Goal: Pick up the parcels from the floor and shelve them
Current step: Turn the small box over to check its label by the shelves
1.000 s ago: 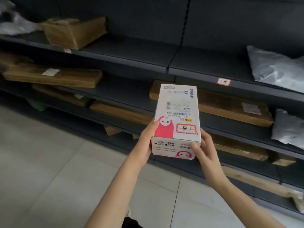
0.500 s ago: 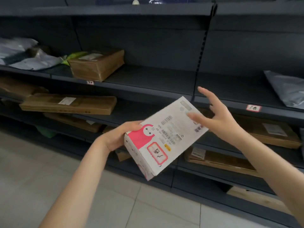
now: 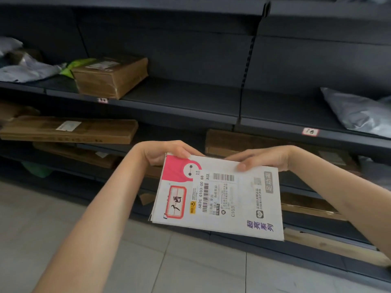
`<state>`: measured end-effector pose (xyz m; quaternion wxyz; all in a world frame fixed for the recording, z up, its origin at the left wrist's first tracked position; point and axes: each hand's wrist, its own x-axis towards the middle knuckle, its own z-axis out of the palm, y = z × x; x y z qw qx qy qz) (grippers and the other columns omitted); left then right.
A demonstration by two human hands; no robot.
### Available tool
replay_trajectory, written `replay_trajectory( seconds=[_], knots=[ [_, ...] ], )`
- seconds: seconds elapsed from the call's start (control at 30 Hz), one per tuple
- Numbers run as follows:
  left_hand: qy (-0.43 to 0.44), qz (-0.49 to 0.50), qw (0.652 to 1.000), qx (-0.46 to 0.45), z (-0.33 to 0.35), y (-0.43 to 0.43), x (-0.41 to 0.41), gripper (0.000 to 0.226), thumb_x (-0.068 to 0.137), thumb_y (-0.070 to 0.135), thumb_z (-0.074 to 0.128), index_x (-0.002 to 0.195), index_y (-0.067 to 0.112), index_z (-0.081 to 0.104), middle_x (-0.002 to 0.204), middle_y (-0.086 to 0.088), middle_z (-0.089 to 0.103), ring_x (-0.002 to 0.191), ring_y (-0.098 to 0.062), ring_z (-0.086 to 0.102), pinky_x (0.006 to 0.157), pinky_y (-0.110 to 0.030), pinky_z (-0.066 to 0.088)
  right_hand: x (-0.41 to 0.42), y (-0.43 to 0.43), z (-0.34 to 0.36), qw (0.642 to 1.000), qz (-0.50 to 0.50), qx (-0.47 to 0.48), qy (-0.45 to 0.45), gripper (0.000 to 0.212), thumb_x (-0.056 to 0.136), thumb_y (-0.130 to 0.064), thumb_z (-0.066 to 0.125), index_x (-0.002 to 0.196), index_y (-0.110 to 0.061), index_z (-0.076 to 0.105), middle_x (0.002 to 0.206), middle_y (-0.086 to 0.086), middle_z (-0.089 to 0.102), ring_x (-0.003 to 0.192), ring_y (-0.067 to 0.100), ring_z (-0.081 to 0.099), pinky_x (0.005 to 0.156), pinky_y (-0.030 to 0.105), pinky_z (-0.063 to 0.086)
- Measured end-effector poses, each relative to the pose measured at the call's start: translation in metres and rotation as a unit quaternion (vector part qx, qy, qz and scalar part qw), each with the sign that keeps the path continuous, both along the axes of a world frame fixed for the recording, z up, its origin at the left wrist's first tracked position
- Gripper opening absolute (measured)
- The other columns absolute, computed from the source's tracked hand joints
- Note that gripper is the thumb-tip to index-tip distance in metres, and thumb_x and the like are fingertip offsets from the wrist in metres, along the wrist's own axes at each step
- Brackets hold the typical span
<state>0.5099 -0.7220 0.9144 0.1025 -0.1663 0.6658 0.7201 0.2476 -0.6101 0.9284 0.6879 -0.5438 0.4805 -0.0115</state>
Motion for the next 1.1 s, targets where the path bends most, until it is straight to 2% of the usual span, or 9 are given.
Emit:
replay_trajectory(
  seconds=[0.1, 0.2, 0.3, 0.37, 0.43, 0.57, 0.7, 0.83, 1.1],
  knots=[
    [0.005, 0.115, 0.992, -0.049, -0.002, 0.013, -0.014, 0.056, 0.078, 0.046, 0.073, 0.128, 0.023, 0.061, 0.119, -0.004, 0.073, 0.104, -0.021, 0.072, 0.079, -0.033, 0.060, -0.018, 0.019, -0.008, 0.997, -0.059, 0.014, -0.040, 0.084, 0.061, -0.046, 0.085, 0.134, -0.022, 0.052, 0.119, 0.005, 0.071, 0.095, 0.019, 0.075, 0.070, 0.029, 0.062],
    [0.014, 0.354, 0.923, -0.154, -0.011, 0.016, -0.027, 0.044, 0.086, 0.061, 0.054, 0.123, 0.039, 0.062, 0.129, 0.003, 0.067, 0.118, -0.019, 0.063, 0.107, -0.050, 0.043, -0.049, 0.041, -0.007, 0.987, -0.145, -0.002, -0.072, 0.095, 0.056, -0.043, 0.089, 0.138, -0.014, 0.049, 0.114, 0.008, 0.073, 0.091, 0.020, 0.076, 0.065, 0.030, 0.063],
    [0.046, 0.599, 0.799, -0.011, -0.040, 0.027, -0.050, 0.038, 0.099, 0.039, 0.042, 0.131, 0.027, 0.059, 0.139, -0.004, 0.059, 0.123, -0.021, 0.056, 0.111, -0.046, 0.036, -0.082, 0.063, -0.002, 0.954, -0.276, -0.035, -0.111, 0.093, 0.035, -0.040, 0.097, 0.115, -0.011, 0.059, 0.093, 0.007, 0.079, 0.076, 0.020, 0.078, 0.057, 0.029, 0.062],
    [0.040, 0.647, 0.761, 0.038, -0.061, 0.050, -0.075, 0.042, 0.100, 0.031, 0.042, 0.140, 0.021, 0.051, 0.144, -0.008, 0.053, 0.127, -0.023, 0.053, 0.105, -0.040, 0.038, -0.097, 0.074, -0.001, 0.917, -0.362, -0.061, -0.156, 0.088, 0.027, -0.036, 0.098, 0.104, -0.012, 0.063, 0.087, 0.008, 0.079, 0.072, 0.021, 0.077, 0.053, 0.030, 0.061],
    [0.053, 0.630, 0.772, 0.065, -0.070, 0.079, -0.105, 0.045, 0.101, 0.031, 0.042, 0.144, 0.021, 0.046, 0.148, -0.009, 0.048, 0.131, -0.025, 0.050, 0.107, -0.039, 0.038, -0.109, 0.078, -0.004, 0.883, -0.426, -0.085, -0.179, 0.083, 0.036, -0.037, 0.096, 0.109, -0.013, 0.062, 0.093, 0.008, 0.079, 0.079, 0.022, 0.077, 0.060, 0.033, 0.062],
    [0.101, 0.519, 0.849, 0.022, -0.058, 0.124, -0.162, 0.048, 0.101, 0.043, 0.037, 0.146, 0.028, 0.041, 0.157, 0.000, 0.036, 0.143, -0.022, 0.035, 0.118, -0.044, 0.026, -0.130, 0.073, -0.016, 0.808, -0.558, -0.073, -0.175, 0.040, 0.085, -0.040, 0.065, 0.120, -0.021, 0.060, 0.107, 0.006, 0.075, 0.097, 0.022, 0.071, 0.086, 0.041, 0.053],
    [0.130, 0.438, 0.889, -0.008, -0.050, 0.129, -0.210, 0.049, 0.098, 0.056, 0.032, 0.141, 0.037, 0.043, 0.151, 0.010, 0.046, 0.135, -0.013, 0.043, 0.112, -0.039, 0.030, -0.140, 0.067, -0.025, 0.779, -0.596, -0.081, -0.176, 0.028, 0.088, -0.041, 0.062, 0.110, -0.022, 0.064, 0.098, 0.006, 0.078, 0.096, 0.025, 0.070, 0.086, 0.047, 0.052],
    [0.145, 0.448, 0.882, -0.030, -0.042, 0.119, -0.241, 0.048, 0.098, 0.047, 0.044, 0.144, 0.035, 0.042, 0.118, 0.020, 0.064, 0.103, 0.000, 0.059, 0.079, -0.025, 0.046, -0.155, 0.059, -0.027, 0.769, -0.600, -0.100, -0.197, 0.024, 0.090, -0.039, 0.061, 0.108, -0.024, 0.064, 0.092, 0.003, 0.080, 0.092, 0.025, 0.071, 0.079, 0.044, 0.055],
    [0.164, 0.449, 0.877, -0.050, 0.017, 0.038, -0.303, 0.038, 0.100, 0.031, 0.046, 0.136, 0.022, 0.055, 0.124, -0.001, 0.068, 0.099, -0.011, 0.063, 0.070, -0.024, 0.044, -0.211, -0.012, 0.010, 0.739, -0.621, -0.162, -0.207, 0.037, 0.089, -0.042, 0.060, 0.122, -0.025, 0.061, 0.113, 0.005, 0.075, 0.105, 0.025, 0.069, 0.096, 0.047, 0.050]
  ],
)
